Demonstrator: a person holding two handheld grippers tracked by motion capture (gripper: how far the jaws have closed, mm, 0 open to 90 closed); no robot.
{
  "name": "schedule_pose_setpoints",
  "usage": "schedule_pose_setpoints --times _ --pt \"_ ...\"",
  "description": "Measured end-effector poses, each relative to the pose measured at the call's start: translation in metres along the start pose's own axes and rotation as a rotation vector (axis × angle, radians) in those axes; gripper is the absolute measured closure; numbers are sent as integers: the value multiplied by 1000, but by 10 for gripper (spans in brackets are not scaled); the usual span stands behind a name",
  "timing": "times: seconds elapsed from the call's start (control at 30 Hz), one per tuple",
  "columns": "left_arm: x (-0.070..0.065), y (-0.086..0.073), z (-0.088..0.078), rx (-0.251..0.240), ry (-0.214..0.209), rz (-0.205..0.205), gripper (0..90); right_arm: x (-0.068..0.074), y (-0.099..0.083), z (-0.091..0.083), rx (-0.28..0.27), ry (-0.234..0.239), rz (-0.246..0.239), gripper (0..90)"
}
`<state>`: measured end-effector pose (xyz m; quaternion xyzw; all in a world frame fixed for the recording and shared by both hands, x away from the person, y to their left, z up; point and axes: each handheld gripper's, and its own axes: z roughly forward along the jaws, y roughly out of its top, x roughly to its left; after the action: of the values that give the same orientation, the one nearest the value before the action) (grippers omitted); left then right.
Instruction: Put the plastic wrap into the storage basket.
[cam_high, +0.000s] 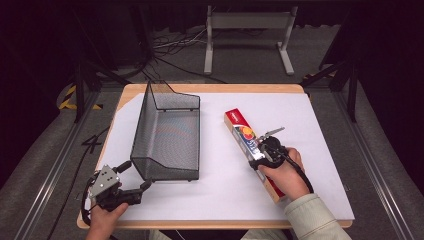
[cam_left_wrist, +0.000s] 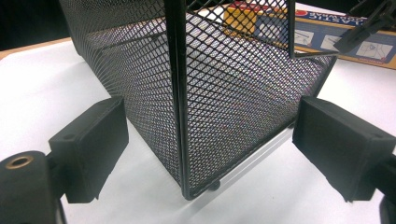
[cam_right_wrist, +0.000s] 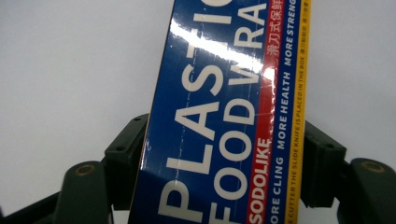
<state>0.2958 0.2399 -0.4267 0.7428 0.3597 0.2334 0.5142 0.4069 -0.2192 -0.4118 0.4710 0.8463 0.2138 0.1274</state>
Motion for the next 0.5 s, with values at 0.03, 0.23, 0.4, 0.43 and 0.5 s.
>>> schedule_pose_setpoints --times 0.03,0.23,0.4,0.43,0.5 --pt "0 0 0 1 0 0 113 1 0 0 2 -3 11 338" --pt "0 0 0 0 0 1 113 5 1 -2 13 -49 28 389" --pt "1 0 0 0 0 2 113 4 2 -3 12 -45 57 410" --pt "1 0 0 1 2 4 113 3 2 -4 14 -39 66 414" --pt "1 0 0 2 2 4 113 1 2 -5 9 -29 82 418"
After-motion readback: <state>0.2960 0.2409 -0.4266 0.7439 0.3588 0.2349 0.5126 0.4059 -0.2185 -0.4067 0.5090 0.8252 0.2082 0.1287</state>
